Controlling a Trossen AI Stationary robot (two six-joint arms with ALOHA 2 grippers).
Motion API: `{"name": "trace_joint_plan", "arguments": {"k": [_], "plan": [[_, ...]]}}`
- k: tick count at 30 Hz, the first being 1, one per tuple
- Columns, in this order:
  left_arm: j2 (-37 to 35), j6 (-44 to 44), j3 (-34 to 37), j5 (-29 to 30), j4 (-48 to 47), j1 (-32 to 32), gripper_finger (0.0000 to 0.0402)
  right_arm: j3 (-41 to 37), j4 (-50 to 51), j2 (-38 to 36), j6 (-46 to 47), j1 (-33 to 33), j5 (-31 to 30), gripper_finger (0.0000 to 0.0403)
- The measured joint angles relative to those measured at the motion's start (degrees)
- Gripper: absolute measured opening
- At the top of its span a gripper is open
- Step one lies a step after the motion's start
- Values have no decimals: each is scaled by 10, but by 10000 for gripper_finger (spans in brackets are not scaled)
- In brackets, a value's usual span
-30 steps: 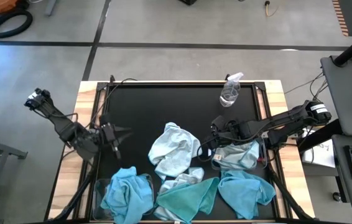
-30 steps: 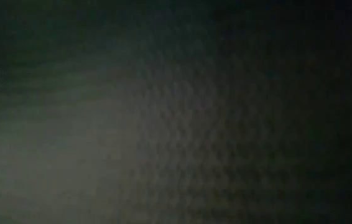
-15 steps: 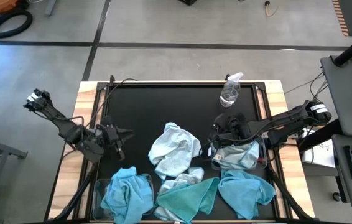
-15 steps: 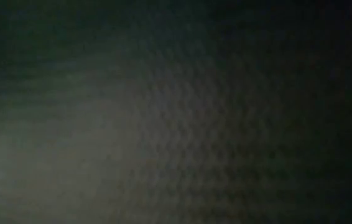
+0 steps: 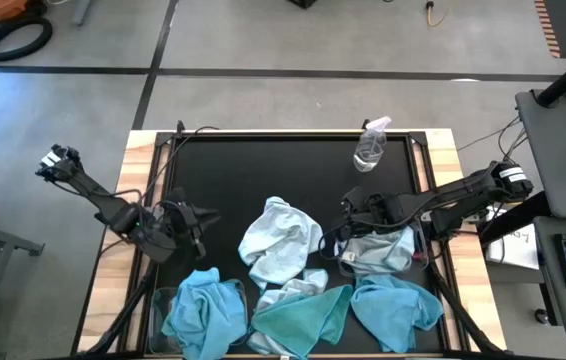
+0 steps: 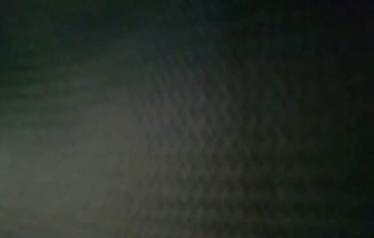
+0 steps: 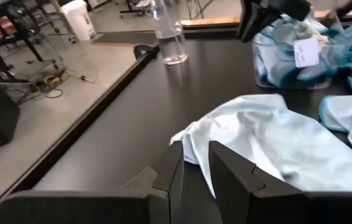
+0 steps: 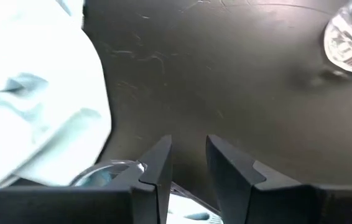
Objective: Sort microfiber towel by color & place in baskets
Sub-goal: Put the white towel into the top transparent bin
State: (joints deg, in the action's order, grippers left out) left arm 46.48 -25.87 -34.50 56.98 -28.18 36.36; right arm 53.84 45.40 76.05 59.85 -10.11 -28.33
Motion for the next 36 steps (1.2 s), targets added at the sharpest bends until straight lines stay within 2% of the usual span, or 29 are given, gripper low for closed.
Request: {"name": "trace_joint_plan", "arguments": {"k": [7,10,13,18,22,27,36], "plan": [[16,-1,5,-8,19,0,62,0,1,0,-4,0,1,93],[-25,17,41,-26,65,-1,62,0,0,0,-4,0,1,93],[-64,59,89,-45,162,-10,62,0,0,0,-4,0,0,93],[-124,127,164,-162,328,-44,62,0,-4,0,-4,0,0,93],[-156,137,194,-278,398,-110,62,0,-8,0,-4,0,0,93],[-180,137,196,-365,370,-185,62,0,-10,0,-4,0,0,93],[-235,191,197,-370,368,-234,62,0,-12,0,-4,0,0,93]]}}
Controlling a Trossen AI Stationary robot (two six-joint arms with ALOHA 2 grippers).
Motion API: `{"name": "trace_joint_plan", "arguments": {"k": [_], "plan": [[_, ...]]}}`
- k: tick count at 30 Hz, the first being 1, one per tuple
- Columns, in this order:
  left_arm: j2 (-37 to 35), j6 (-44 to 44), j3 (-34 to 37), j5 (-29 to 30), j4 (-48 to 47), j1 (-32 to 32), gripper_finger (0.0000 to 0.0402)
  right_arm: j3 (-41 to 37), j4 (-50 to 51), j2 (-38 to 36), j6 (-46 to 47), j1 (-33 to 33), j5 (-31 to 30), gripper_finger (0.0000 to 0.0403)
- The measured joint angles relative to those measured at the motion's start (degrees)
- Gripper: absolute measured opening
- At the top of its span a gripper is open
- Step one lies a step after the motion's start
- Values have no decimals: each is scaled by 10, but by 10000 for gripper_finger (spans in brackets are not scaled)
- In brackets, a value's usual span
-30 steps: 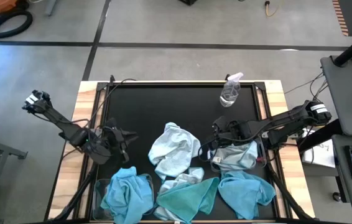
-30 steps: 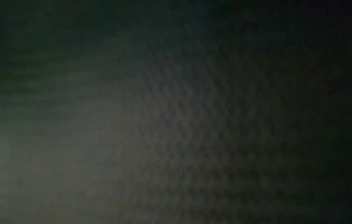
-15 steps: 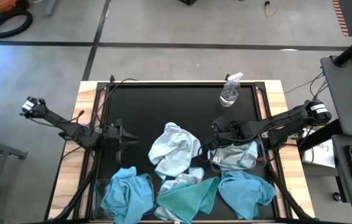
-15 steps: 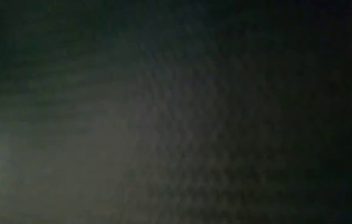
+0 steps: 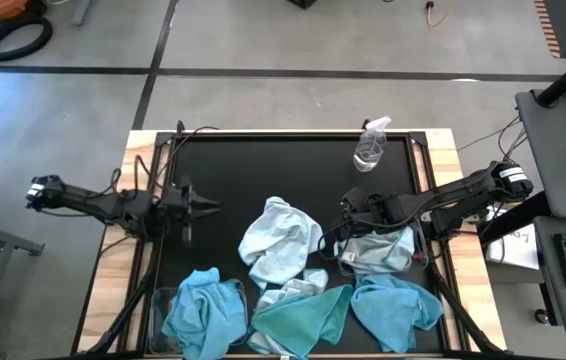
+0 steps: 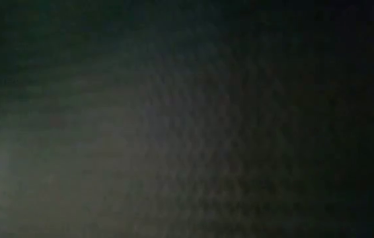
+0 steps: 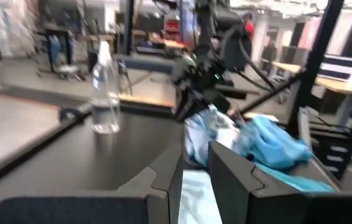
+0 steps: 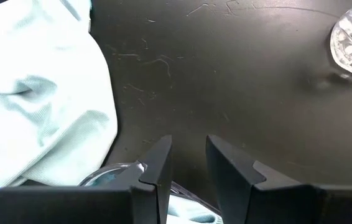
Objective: Sort microfiber towel by color & place in baskets
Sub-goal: Put the white towel into the top transparent bin
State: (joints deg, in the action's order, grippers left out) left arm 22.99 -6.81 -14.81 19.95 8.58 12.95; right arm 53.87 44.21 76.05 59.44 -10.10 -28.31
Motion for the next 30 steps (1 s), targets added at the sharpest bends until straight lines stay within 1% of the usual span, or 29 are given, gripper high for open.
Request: {"name": "trace_joint_plan", "arguments": {"k": [4,9,14,18,22,26,30], "plan": [[-12,29,12,0,19,-28,62,0,0,0,0,0,0,93],[-45,15,18,5,23,-66,62,0,0,0,0,0,0,93],[-81,3,37,11,22,-117,62,0,0,0,0,0,0,93],[-115,22,60,-1,22,-157,61,0,0,0,0,0,0,93],[-140,33,92,-17,50,-185,61,0,0,0,0,0,0,93],[-157,33,138,-48,141,-213,61,0,0,0,0,0,0,93],[-165,32,139,-94,159,-250,61,0,-1,0,0,0,0,93]]}}
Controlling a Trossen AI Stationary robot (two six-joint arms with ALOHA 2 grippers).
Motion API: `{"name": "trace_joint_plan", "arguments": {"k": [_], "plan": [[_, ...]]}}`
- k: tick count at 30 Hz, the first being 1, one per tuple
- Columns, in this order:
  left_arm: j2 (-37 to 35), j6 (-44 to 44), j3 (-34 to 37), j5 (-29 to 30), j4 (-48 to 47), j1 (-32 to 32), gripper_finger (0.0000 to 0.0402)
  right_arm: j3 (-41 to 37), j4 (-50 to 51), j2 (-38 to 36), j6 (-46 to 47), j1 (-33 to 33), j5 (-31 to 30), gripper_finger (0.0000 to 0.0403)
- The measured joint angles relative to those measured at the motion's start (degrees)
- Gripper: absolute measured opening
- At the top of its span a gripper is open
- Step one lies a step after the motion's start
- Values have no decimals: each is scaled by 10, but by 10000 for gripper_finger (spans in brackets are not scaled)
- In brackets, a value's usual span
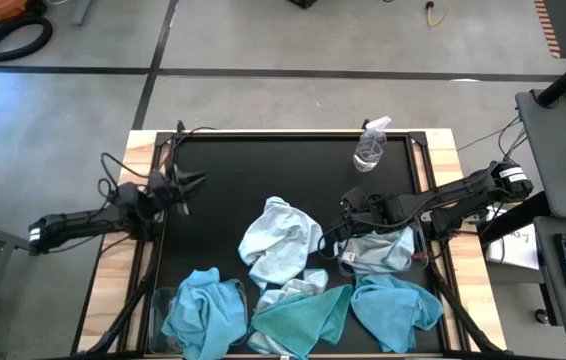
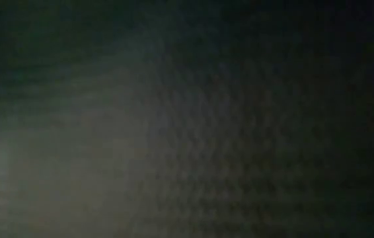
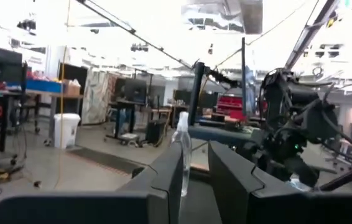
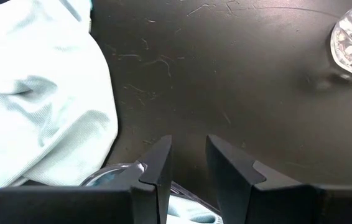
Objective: Sort microfiber towel by color & place in baskets
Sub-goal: Put the white towel into the top transparent bin
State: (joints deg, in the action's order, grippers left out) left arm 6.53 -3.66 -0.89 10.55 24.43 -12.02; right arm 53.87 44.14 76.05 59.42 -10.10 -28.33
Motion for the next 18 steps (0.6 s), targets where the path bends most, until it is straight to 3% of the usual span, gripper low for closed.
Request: {"name": "trace_joint_plan", "arguments": {"k": [10,13,18], "plan": [[-30,-38,0,-42,27,-167,61,0,0,0,0,0,0,93],[-45,-74,0,-46,-2,-242,61,0,0,0,0,0,0,93],[-66,-121,0,-118,-107,-361,61,0,-1,0,0,0,0,93]]}}
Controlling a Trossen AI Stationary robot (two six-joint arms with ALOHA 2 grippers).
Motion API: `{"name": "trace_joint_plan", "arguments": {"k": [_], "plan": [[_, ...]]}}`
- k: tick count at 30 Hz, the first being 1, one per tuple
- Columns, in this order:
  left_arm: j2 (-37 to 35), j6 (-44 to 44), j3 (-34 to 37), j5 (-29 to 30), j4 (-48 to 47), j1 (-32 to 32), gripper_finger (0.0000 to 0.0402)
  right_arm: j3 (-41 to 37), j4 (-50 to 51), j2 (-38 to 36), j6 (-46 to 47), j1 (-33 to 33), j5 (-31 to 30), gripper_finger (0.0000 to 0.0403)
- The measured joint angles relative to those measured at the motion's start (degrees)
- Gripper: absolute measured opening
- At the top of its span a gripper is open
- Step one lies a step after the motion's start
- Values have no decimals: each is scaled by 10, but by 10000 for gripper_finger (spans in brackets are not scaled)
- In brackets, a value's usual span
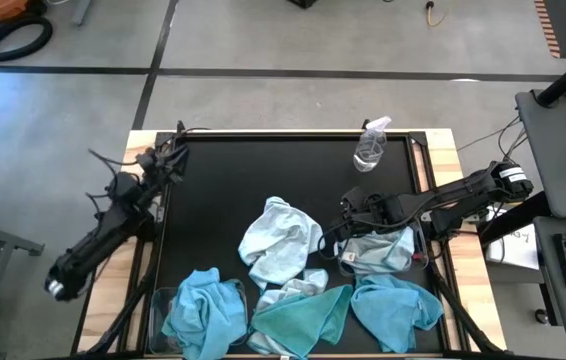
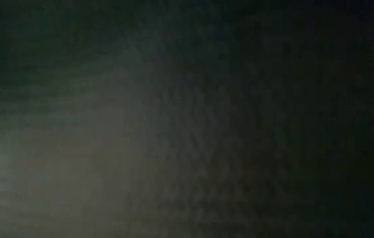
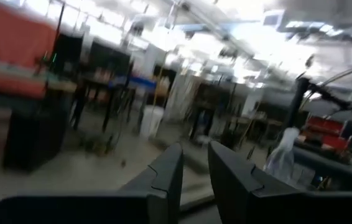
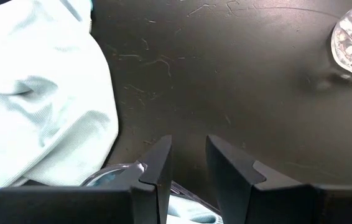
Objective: Sort microfiber towel by color & place in baskets
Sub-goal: Put the white towel into the top transparent bin
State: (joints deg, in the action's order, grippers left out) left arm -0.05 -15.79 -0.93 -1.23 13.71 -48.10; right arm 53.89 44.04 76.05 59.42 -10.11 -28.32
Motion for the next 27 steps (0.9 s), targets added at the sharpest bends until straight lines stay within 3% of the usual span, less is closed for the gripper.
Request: {"name": "trace_joint_plan", "arguments": {"k": [5,11,13,23,27], "plan": [[0,-66,0,-85,-53,-69,61,0,-1,0,0,0,0,93],[0,-115,1,-305,-38,-74,61,0,-1,0,0,0,0,93],[0,-145,1,-345,-30,-66,61,0,-1,0,0,0,0,93],[1,-168,-4,-352,-32,-16,61,0,-1,0,0,0,0,93],[11,-152,-38,-350,-32,-7,62,0,-1,0,0,0,0,93]]}}
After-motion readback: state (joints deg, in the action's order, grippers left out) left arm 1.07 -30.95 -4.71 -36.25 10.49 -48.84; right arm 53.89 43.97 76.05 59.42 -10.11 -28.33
